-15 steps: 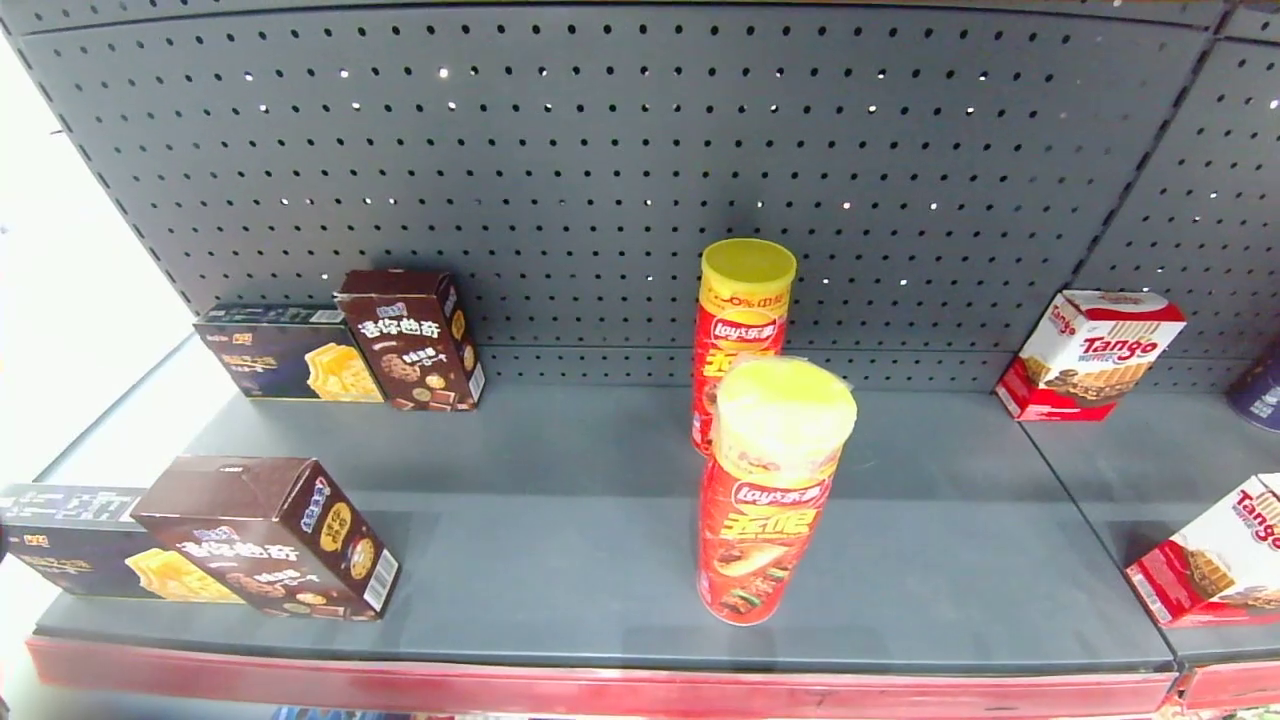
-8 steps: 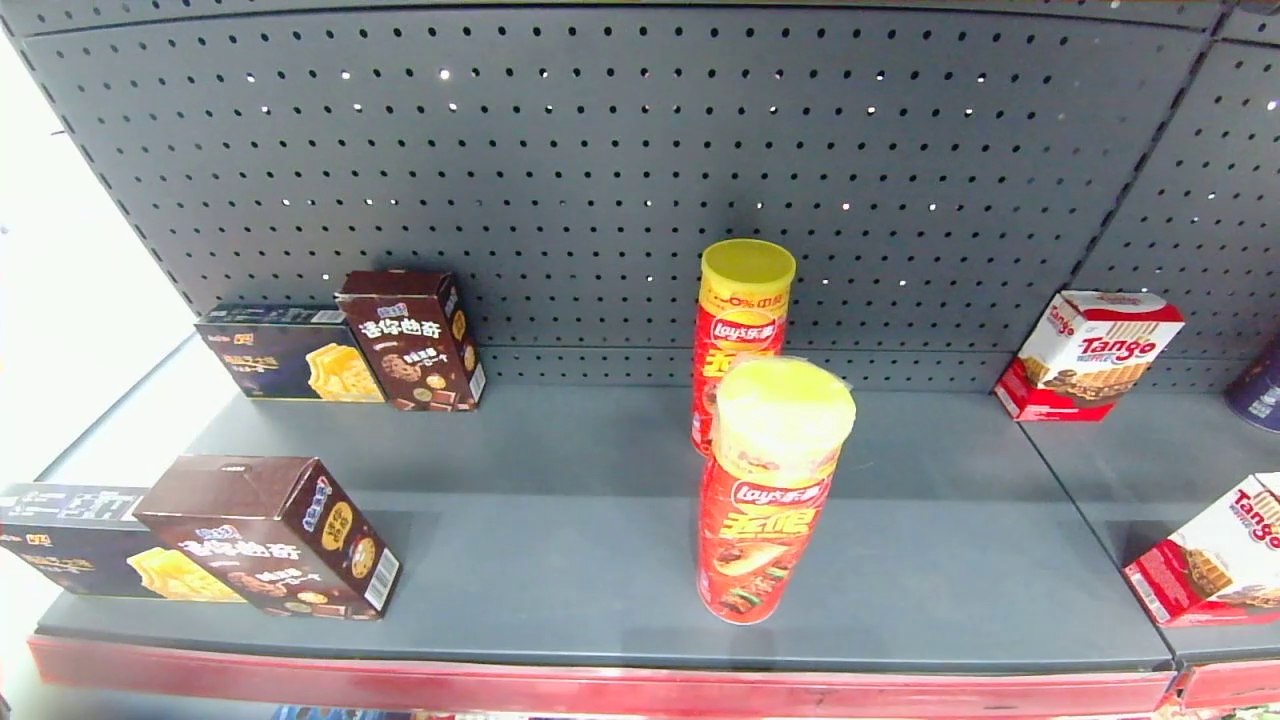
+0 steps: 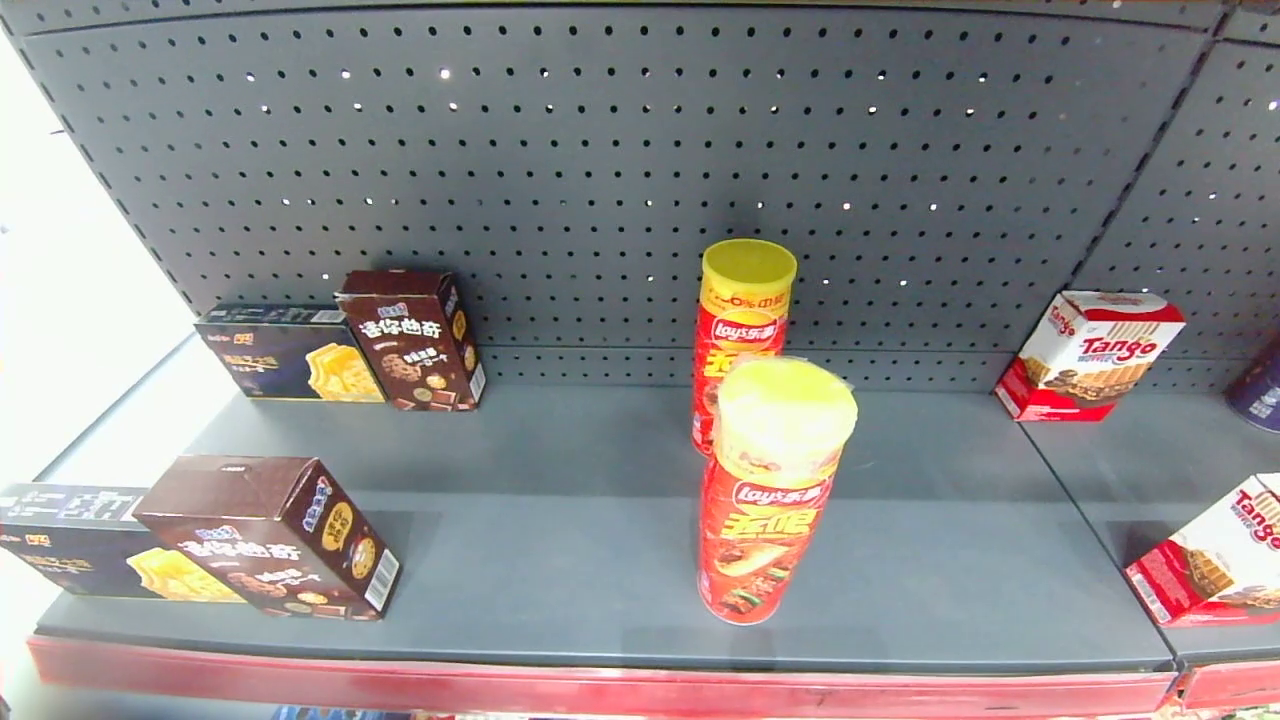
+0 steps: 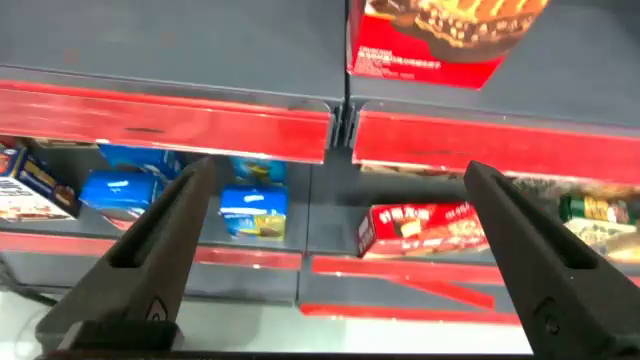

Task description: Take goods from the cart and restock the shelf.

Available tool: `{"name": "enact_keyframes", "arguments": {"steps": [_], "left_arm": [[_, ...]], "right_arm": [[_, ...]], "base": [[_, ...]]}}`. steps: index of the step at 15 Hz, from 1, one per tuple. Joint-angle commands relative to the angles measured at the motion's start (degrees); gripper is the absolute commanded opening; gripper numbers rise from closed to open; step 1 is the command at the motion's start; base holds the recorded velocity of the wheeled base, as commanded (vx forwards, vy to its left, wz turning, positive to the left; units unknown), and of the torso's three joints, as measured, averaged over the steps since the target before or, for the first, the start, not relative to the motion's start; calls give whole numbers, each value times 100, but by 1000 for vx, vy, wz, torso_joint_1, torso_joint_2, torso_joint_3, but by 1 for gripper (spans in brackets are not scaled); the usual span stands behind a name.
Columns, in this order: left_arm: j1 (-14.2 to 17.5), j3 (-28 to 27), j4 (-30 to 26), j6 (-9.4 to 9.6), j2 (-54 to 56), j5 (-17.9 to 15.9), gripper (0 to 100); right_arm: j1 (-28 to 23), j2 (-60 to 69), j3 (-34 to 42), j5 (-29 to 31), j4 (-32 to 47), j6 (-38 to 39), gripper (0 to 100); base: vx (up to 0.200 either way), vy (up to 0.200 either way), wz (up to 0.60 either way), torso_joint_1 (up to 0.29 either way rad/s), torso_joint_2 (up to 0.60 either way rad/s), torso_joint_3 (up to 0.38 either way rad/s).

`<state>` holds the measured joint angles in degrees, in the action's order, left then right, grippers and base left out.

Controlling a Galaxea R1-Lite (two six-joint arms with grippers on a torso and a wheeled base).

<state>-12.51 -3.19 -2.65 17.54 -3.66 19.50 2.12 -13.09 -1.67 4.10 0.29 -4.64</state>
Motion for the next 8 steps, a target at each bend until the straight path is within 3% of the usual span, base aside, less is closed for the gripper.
{"name": "enact_keyframes", "arguments": {"steps": [1, 2, 4, 5, 6, 7, 8], "left_arm": [[1260, 12, -8, -128, -302, 18, 100], [1356, 12, -8, -199, -250, 1, 100], [1207, 21, -8, -322, 260, -140, 100], [1207, 29, 18, -576, 287, -325, 100], [1216, 38, 18, -726, 295, -527, 100], [1216, 82, 54, -867, 313, -1107, 100], [1216, 135, 212, -849, 313, -1335, 100]], "right_arm": [[25, 369, 9, 3, 15, 306, 100], [25, 659, 18, 12, 15, 464, 100], [-195, 1186, 149, -32, -3, 588, 100], [-212, 1292, 158, -111, -12, 500, 100], [-212, 1283, 158, -137, -12, 456, 100], [-212, 1274, 158, -199, 6, 429, 100], [-212, 1283, 158, -199, -3, 429, 100]], "base": [[0, 0, 0, 0, 0, 0], [0, 0, 0, 0, 0, 0], [0, 0, 0, 0, 0, 0], [0, 0, 0, 0, 0, 0], [0, 0, 0, 0, 0, 0], [0, 0, 0, 0, 0, 0], [0, 0, 0, 0, 0, 0]]}}
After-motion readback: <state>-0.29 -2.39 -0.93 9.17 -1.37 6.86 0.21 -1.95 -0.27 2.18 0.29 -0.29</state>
